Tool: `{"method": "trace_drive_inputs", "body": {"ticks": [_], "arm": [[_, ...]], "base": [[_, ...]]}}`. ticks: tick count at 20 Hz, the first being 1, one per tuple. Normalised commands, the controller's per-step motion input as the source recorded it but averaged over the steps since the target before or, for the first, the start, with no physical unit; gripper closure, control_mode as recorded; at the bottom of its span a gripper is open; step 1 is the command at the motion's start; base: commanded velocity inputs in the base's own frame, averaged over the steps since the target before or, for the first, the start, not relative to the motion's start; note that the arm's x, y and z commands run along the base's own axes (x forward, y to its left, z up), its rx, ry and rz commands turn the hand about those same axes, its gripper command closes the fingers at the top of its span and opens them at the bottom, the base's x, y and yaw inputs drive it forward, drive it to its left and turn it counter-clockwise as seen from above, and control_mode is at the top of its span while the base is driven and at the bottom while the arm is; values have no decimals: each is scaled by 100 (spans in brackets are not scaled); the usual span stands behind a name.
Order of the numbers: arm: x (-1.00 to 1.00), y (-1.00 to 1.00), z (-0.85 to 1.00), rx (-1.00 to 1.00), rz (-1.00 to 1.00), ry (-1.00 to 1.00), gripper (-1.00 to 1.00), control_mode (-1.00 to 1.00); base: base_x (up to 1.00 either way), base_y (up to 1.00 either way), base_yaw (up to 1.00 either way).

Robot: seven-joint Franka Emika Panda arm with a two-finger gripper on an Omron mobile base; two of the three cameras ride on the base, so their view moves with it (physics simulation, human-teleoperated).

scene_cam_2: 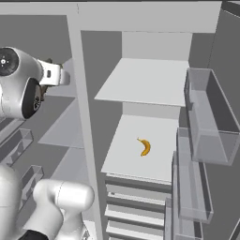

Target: Pick up the frozen fish from the freezer, place it on any shelf in the fridge, and close the fridge and freezer doors when done.

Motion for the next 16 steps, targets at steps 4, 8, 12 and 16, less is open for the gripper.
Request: {"method": "trace_drive_inputs", "body": {"ticks": [4, 8, 12, 16], "arm": [[-100, -54, -6, -16, 2, 33, 100, -100], [-100, -97, -29, -17, 0, 8, 100, -100], [-100, -100, -11, -8, 0, -3, 100, -100], [-14, -100, 0, -1, -4, -2, 100, -100]], "base": [[0, 0, 0], [0, 0, 0], [0, 0, 0], [0, 0, 0]]}}
